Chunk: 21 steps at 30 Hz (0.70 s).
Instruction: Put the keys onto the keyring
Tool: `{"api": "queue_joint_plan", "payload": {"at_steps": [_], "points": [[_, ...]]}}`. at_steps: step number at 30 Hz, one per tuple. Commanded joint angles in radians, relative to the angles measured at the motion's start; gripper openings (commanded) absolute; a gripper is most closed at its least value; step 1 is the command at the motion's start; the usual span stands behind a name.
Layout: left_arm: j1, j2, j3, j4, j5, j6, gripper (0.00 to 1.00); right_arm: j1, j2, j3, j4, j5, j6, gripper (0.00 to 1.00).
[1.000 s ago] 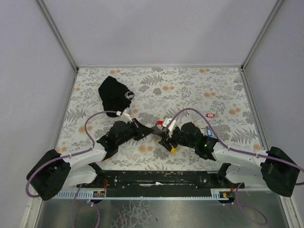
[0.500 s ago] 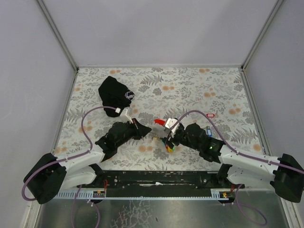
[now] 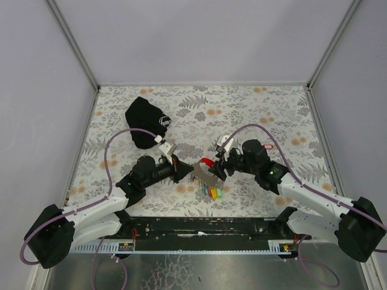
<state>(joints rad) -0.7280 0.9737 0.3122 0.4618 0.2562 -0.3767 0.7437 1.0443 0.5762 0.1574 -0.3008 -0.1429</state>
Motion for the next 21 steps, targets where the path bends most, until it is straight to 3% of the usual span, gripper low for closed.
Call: {"api": "queue_joint_plan", "payload": {"at_steps": [1,8,11,14,18,19,21], "points": [[-0.004,-0.04,0.027,0.054,0.086,0.104,0.0,-0.04,0.059,0.074,-0.006,-0.175,-0.006,0.7],[-0.004,-0.061,-0.009,0.13,0.119,0.104,0.0,-0.053,0.136,0.106,-0.03,-0.281,-0.03,0.67],[-0.004,-0.061,-0.017,0.148,0.126,0.101,0.0,-0.053,0.159,0.128,-0.073,-0.329,-0.051,0.58],[-0.005,-0.069,-0.028,0.164,0.129,0.099,0.0,-0.053,0.181,0.159,-0.121,-0.353,-0.077,0.45],[-0.004,-0.087,-0.03,0.133,0.079,0.091,0.01,-0.053,0.2,0.216,-0.21,-0.37,-0.122,0.09],[-0.004,-0.095,-0.03,0.119,0.066,0.09,0.07,-0.053,0.206,0.235,-0.237,-0.362,-0.136,0.02],[-0.004,-0.112,-0.032,0.092,0.031,0.084,0.24,-0.053,0.219,0.281,-0.314,-0.347,-0.172,0.0]]}}
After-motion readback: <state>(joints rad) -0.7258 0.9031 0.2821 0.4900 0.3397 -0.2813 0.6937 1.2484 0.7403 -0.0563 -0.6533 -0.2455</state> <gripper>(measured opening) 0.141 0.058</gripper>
